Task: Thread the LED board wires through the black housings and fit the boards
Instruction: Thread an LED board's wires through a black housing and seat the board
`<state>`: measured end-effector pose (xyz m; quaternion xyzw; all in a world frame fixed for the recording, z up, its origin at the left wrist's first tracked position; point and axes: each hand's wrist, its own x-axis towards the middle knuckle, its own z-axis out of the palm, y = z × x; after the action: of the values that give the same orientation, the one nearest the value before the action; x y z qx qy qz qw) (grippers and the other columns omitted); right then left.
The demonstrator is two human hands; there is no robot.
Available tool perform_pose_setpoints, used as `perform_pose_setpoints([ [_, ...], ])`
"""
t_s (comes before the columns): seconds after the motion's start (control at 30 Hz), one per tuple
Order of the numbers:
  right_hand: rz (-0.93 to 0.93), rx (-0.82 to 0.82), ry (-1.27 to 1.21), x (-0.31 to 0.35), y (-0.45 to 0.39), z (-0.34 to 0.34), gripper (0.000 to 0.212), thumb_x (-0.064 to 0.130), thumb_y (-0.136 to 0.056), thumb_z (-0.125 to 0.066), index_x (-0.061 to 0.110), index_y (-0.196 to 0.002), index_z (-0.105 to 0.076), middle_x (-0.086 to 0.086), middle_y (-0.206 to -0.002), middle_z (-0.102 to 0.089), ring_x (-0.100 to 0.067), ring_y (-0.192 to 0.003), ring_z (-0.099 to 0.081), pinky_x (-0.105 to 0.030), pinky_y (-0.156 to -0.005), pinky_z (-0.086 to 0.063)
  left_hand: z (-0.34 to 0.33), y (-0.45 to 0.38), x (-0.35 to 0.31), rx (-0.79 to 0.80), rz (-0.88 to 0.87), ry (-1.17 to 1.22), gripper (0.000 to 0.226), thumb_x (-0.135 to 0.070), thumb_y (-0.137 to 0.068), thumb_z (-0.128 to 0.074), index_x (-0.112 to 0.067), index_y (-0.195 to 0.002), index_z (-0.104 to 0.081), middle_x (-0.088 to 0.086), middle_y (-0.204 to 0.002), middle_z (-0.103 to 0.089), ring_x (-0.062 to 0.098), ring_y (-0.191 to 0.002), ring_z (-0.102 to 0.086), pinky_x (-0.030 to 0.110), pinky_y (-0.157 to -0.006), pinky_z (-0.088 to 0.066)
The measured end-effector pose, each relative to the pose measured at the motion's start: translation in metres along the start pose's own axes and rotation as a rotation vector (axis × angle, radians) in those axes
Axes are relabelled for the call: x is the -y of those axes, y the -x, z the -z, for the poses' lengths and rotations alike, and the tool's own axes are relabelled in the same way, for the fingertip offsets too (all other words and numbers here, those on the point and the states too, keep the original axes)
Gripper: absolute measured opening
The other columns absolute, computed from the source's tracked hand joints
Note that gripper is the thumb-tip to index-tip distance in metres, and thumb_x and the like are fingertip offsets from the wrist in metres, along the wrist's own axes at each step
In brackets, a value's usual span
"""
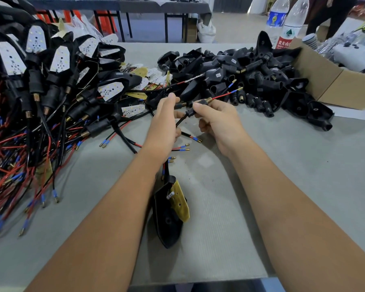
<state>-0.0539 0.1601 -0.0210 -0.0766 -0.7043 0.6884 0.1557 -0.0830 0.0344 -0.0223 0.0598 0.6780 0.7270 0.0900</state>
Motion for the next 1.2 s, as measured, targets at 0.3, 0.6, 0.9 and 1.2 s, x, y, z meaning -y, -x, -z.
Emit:
perform_pose_setpoints([
  [0.3, -0.028, 0.113, -0.099, 0.004, 0.002, -0.001, 0.008, 0.007, -0.095, -0.052, 0.014, -0.094, -0.055, -0.005, -0.084, -0.07, -0.019, -0.062, -0.062, -0.027, -0.054, -0.047, -0.001, 0.002, -0.001, 0.023, -0.004, 0.028, 0.03, -0.043, -0.102, -0.027, -0.033, -0.104, -0.056, -0.002, -0.094, -0.057, 0.009, -0.052, -0.033, 0.018, -0.041, -0.028],
  [0.6, -0.007, 0.094, -0.314, 0.003, 0.001, -0.005, 0.015, -0.005, -0.097, -0.043, 0.01, -0.095, -0.048, -0.015, -0.083, -0.065, -0.018, -0.062, -0.062, -0.027, -0.065, -0.055, -0.001, 0.0, -0.001, 0.016, -0.133, -0.094, 0.032, 0.011, -0.086, -0.04, -0.015, -0.099, -0.053, 0.001, -0.088, -0.053, 0.002, -0.053, -0.052, 0.018, -0.047, -0.042],
  [0.9, -0.044, -0.076, -0.551, 0.006, -0.004, 0.004, 0.017, -0.002, -0.099, -0.043, 0.012, -0.091, -0.05, -0.01, -0.079, -0.067, -0.014, -0.059, -0.062, -0.024, -0.061, -0.054, 0.004, 0.002, -0.001, 0.095, -0.158, -0.224, 0.014, -0.009, -0.094, -0.058, -0.017, -0.101, -0.068, -0.006, -0.067, -0.067, 0.006, -0.055, -0.057, 0.016, -0.047, -0.043],
  [1.2, -0.058, -0.099, -0.318, 0.003, -0.006, 0.012, 0.007, 0.015, -0.097, -0.057, 0.013, -0.09, -0.054, 0.0, -0.08, -0.067, -0.011, -0.051, -0.058, -0.024, -0.052, -0.047, 0.008, 0.0, 0.003, 0.113, -0.257, -0.232, 0.008, -0.012, -0.094, -0.063, -0.02, -0.096, -0.065, -0.008, -0.077, -0.075, -0.002, -0.047, -0.047, 0.011, -0.05, -0.04],
])
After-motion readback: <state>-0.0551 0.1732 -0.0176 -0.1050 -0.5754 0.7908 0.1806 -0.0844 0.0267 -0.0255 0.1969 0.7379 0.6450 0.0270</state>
